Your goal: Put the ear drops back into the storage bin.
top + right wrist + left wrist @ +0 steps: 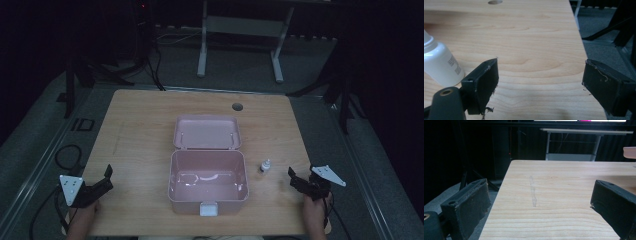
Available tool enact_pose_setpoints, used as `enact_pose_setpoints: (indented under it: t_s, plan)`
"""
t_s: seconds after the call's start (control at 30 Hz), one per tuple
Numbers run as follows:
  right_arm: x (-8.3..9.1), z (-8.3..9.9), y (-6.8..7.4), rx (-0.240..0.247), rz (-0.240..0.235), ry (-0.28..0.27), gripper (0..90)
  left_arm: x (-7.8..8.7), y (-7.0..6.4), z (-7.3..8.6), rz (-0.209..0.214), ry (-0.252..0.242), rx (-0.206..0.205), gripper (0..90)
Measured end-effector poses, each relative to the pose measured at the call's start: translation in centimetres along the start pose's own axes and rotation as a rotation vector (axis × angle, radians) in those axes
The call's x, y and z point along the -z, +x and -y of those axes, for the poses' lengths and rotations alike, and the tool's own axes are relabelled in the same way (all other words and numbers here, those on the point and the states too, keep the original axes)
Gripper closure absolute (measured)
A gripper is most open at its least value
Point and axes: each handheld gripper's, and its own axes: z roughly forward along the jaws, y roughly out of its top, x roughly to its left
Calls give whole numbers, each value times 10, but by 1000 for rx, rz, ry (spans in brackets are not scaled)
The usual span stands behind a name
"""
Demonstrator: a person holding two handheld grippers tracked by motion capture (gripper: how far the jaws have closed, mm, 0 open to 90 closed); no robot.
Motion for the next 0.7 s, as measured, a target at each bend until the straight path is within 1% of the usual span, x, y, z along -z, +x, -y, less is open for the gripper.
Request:
enact_pose_setpoints:
  t_s: [0.07,0.13,0.17,0.2,0.23,0.27,0.3,0.33,0.4,0.5,0.53,0.6,0.63,0.7]
  plan:
    - [-2,-1,0,5,-12,18,135,0,0,0,0,0,1,24]
    - [-2,-1,0,5,-12,18,135,0,0,0,0,0,1,24]
    - [-3,-1,0,5,-12,31,135,0,0,0,0,-2,1,24]
    - [-4,-4,-1,-9,-53,65,135,0,0,0,1,-2,0,23]
    - [-5,-6,-1,-11,-60,80,135,0,0,0,1,-3,-1,23]
    - [-6,-8,-2,-17,-77,100,135,0,0,0,0,-3,0,24]
    - [-6,-10,-3,-18,-85,115,135,0,0,0,0,-3,1,23]
    - [-5,-11,-2,-14,-79,128,135,0,0,0,0,-3,2,24]
    - [-7,-12,-1,28,-88,185,135,0,0,0,1,-3,2,23]
    - [-5,-15,2,58,-112,269,135,0,0,0,0,-3,2,23]
    - [-5,-17,2,66,-131,302,135,0,0,0,0,-2,2,23]
    - [-2,-22,4,85,-154,358,135,0,0,0,0,-2,2,24]
    - [-1,-25,4,98,-173,389,135,0,0,0,1,-3,2,23]
    - [1,-31,7,133,-195,443,138,0,0,0,1,-3,1,23]
